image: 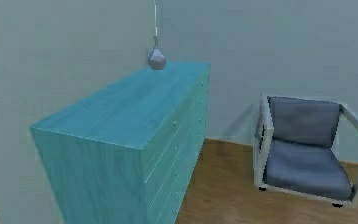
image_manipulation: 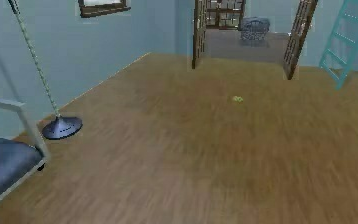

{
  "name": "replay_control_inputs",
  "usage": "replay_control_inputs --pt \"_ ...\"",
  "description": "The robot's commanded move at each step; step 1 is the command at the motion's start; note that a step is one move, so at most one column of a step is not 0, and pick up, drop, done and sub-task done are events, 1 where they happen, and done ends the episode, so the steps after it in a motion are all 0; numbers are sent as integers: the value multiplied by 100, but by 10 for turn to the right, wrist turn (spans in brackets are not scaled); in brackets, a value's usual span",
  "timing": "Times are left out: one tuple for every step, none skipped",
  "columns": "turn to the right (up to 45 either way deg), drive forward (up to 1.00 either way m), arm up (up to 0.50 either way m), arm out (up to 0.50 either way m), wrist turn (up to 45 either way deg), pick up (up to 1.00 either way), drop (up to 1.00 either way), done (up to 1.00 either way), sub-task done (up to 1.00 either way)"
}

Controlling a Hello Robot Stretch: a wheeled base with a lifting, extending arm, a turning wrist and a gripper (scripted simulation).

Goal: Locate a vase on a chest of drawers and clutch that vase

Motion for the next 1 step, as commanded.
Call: replay_control_inputs --pt "330 0 0 0 0 0 0 0 0"
